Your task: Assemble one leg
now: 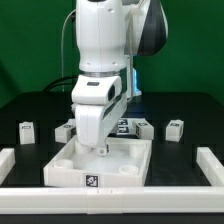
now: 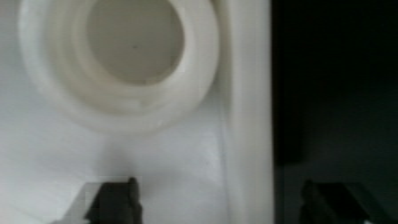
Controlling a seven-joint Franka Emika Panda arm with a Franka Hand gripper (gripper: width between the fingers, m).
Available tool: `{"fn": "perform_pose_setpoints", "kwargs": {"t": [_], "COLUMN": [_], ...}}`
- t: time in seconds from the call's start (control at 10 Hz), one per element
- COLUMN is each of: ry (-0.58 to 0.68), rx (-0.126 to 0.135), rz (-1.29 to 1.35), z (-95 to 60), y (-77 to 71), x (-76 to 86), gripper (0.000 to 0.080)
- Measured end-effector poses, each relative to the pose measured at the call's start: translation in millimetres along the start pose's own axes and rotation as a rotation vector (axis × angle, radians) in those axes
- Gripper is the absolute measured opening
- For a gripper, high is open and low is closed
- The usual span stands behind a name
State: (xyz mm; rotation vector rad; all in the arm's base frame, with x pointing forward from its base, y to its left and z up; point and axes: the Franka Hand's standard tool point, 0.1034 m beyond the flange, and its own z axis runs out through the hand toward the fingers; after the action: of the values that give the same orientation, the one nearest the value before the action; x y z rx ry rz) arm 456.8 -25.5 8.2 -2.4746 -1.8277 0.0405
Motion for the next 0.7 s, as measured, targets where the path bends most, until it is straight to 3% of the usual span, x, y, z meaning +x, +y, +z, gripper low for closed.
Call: {"fn": "perform_pose_setpoints", "kwargs": {"t": [0.1, 0.2, 0.3, 0.4, 0.7], "ry": [0.0, 0.0, 0.002, 0.002, 0.002], "rx": [0.0, 0.001, -0.007, -0.008, -0.009], "rz": [0.0, 0.0, 0.0, 0.001, 0.0], "z": [0.1, 0.2, -0.8, -1.0, -1.1], "y": [-0.1, -0.3, 1.4, 1.8, 1.8], "x": [0.0, -0.1, 0.4, 0.4, 0.5], "gripper": [0.0323, 0.0127, 0.0127, 0.0063, 0.0063]}}
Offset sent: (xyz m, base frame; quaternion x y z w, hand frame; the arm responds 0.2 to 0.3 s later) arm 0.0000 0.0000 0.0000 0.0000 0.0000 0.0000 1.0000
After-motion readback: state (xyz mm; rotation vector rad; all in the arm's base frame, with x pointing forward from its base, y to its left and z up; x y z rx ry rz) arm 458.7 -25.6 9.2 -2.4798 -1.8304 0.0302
